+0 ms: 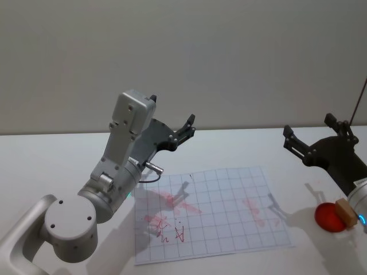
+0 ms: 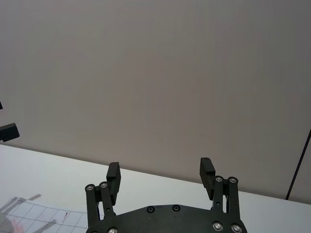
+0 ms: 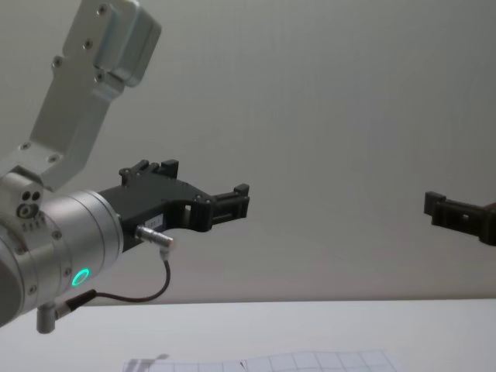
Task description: Use the one hand to pick up the stamp and affix it onto the A4 paper.
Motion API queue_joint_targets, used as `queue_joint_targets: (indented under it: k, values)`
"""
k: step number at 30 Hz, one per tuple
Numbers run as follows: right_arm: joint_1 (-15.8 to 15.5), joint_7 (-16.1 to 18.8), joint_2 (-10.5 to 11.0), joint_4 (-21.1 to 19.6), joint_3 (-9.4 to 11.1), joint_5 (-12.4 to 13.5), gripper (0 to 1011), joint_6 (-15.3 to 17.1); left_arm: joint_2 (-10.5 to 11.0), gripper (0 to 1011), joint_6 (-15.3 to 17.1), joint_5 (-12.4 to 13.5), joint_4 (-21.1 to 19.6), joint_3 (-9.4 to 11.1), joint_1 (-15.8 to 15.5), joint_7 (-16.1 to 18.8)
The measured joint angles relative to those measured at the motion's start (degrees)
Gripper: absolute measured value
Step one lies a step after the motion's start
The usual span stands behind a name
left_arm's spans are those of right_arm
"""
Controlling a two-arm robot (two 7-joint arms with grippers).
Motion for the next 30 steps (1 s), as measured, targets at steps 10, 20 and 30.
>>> queue_joint_targets:
  k: [10,20,30]
  values:
    - [0.0,0.0,0.0,0.0,0.0,-0.01,1001,0.0,0.0,1001,0.0,0.0,0.0,0.0,0.0,0.0]
    - [0.0,0.01,0.0,0.01,0.0,-0.02,1001,0.0,0.0,1001,0.0,0.0,0.0,0.0,0.0,0.0]
    - [0.0,0.03,0.02,0.01,0.03,-0.02,1001,0.0,0.0,1001,0.0,0.0,0.0,0.0,0.0,0.0]
